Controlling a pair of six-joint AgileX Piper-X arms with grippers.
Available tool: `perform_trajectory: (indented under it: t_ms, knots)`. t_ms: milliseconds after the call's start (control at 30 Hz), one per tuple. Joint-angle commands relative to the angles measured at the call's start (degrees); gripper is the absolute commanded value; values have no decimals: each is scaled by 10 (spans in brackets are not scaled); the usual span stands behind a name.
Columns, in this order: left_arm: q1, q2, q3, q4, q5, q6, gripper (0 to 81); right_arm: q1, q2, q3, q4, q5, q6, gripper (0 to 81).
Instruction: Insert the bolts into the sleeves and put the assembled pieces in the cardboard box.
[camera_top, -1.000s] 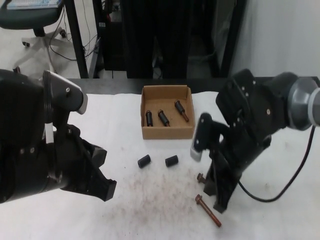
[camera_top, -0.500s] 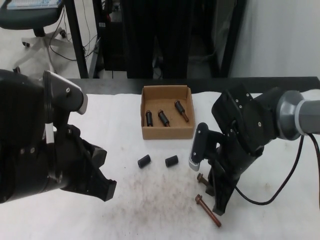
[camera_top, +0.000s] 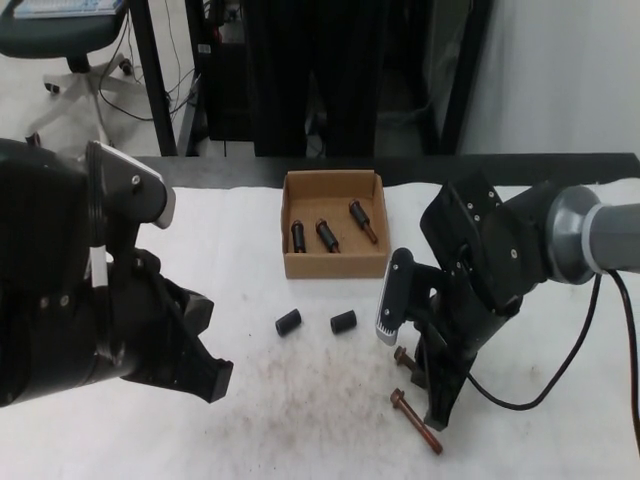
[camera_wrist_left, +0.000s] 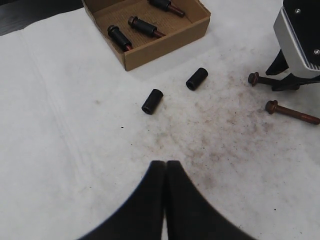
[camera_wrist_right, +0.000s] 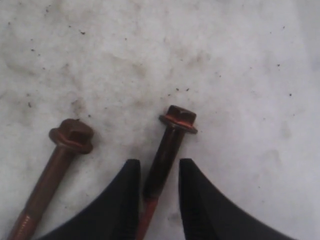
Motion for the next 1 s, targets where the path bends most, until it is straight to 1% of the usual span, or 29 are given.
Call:
perform_trajectory:
  t_ms: [0, 600, 800, 967]
  knots:
    - [1, -4, -3, -6, -1, 4, 2, 0, -1, 0, -15, -5, -5, 258]
    - [1, -4, -3, -6, -1, 4, 2, 0, 37, 0, -28, -5, 0, 257]
    - [1, -2, -3, -6, -1, 4, 2, 0, 40, -6, -31, -5, 0, 172]
    - [1, -1, -3, -6, -1, 4, 2, 0, 40, -18, -45, -5, 0, 166]
